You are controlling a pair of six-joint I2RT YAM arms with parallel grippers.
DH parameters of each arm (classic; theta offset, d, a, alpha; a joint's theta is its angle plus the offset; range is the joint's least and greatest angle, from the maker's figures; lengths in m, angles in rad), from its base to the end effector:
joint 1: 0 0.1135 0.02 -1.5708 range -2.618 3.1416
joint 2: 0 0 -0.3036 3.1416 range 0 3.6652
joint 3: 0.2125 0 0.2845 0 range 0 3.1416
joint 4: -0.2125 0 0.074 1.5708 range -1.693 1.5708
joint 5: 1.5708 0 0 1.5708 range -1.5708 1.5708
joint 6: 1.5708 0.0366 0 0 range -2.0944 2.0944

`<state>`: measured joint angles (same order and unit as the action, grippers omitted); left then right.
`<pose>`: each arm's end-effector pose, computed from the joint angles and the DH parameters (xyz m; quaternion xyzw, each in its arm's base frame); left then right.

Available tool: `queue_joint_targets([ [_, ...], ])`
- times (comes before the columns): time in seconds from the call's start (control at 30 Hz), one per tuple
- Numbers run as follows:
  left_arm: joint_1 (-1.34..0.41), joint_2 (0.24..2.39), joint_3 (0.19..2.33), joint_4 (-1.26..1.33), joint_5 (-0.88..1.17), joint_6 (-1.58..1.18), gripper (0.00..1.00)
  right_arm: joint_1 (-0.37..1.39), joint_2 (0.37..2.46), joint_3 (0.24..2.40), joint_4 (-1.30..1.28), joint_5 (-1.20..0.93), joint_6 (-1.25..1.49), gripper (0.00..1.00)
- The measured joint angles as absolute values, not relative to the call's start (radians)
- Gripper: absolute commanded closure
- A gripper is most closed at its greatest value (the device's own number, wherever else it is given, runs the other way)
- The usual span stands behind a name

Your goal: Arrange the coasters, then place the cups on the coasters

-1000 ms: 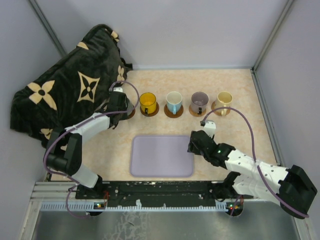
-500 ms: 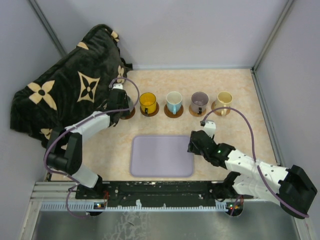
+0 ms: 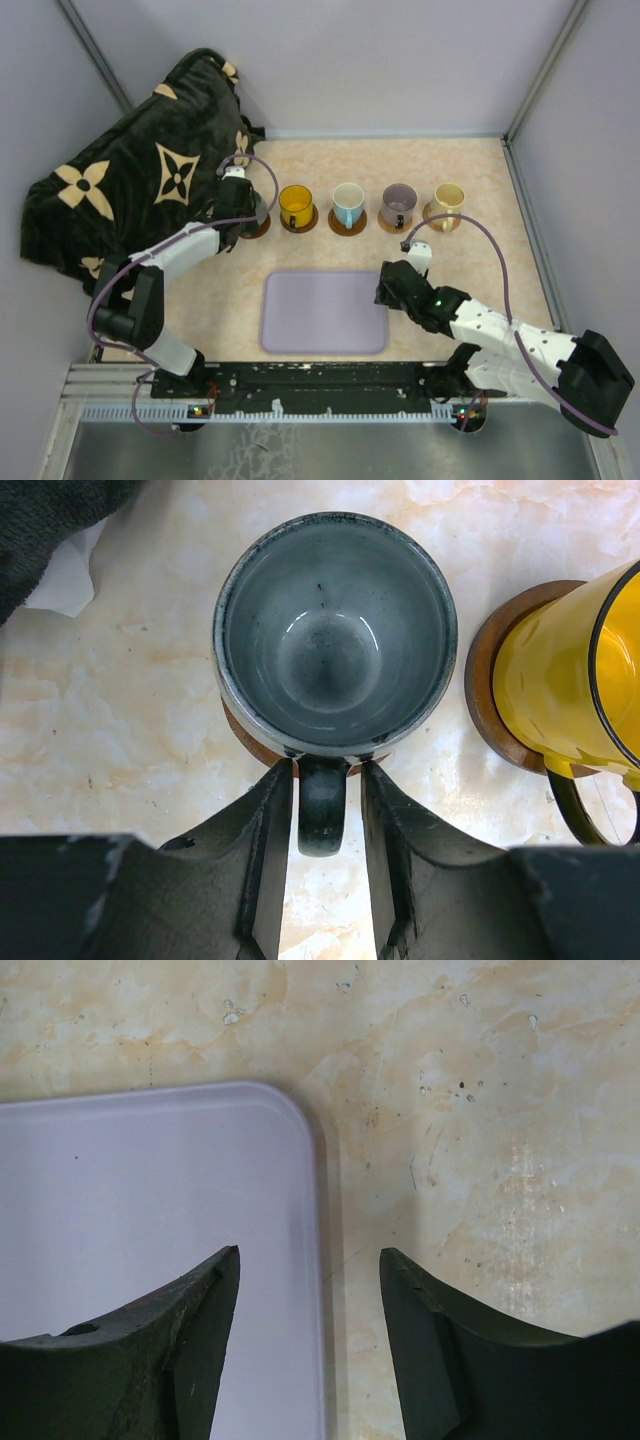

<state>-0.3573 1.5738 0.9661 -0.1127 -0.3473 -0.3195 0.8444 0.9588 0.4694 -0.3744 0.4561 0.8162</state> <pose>0.3463 -0.1160 0.2360 -0.0543 0.8984 0.0136 0.4355 0.1374 0.1303 0.2030 0.0654 0.9149 0.1058 0.3841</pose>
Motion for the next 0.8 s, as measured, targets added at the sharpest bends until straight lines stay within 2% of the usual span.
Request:
queue_joint_targets([
  [0.43, -0.357, 1.530, 0.927, -0.141, -0.375, -0.341, 0.63, 0.844, 0.959, 0.469, -0.374, 0.454, 0.817, 0.41],
  [0.8, -0.357, 1.530, 0.905, -0.142, -0.372, -0.344, 0.70, 0.844, 0.958, 0.469, -0.374, 0.451, 0.825, 0.41],
])
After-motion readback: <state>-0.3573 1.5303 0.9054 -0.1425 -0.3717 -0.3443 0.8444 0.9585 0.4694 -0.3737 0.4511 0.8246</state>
